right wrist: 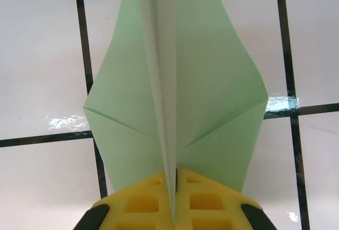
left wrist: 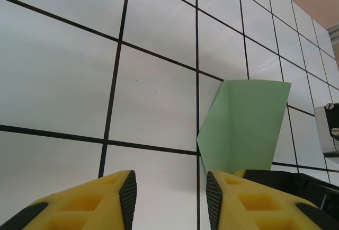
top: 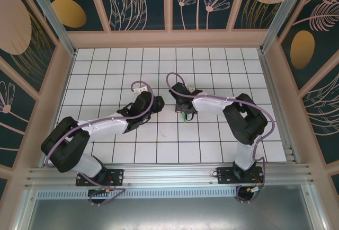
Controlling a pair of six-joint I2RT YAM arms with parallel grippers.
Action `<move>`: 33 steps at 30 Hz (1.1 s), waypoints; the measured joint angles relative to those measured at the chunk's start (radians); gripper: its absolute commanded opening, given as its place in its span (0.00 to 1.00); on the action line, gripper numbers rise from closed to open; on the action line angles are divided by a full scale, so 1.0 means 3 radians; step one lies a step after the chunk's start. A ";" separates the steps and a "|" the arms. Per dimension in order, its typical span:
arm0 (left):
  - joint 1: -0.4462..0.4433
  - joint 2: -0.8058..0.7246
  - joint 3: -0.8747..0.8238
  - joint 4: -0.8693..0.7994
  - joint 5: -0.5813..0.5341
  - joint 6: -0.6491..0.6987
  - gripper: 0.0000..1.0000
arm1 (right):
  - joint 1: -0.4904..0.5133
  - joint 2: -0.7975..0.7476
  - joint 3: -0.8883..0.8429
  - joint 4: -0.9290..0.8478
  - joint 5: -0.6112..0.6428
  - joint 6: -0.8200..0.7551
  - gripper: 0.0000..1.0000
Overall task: Fold a paper plane with a square sheet of paper (pick it up from the middle)
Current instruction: Move the paper plane to the center of the table.
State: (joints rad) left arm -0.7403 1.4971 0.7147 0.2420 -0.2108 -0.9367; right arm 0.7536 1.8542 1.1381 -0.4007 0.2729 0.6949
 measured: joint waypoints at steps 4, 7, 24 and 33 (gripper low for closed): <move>0.0000 0.0000 0.0000 -0.0001 0.0000 0.0000 0.43 | 0.0003 0.0127 0.0051 -0.0020 -0.0020 0.0014 0.02; 0.0000 0.0000 0.0000 0.0000 0.0000 0.0000 0.43 | 0.0006 0.0177 0.0121 -0.0042 -0.0023 0.0031 0.04; 0.0003 0.0146 0.0174 0.0003 0.0189 0.0079 0.44 | -0.0041 -0.0216 0.0148 -0.0114 -0.0217 -0.0123 0.49; -0.0031 0.0590 0.0591 -0.0109 0.0493 0.0306 0.51 | -0.0547 -0.1096 -0.0294 0.0154 -0.0585 -0.0139 0.55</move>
State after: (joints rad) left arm -0.7494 1.6741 0.8921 0.2092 -0.0628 -0.8448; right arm 0.5896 1.5253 1.0500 -0.3546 0.0975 0.6533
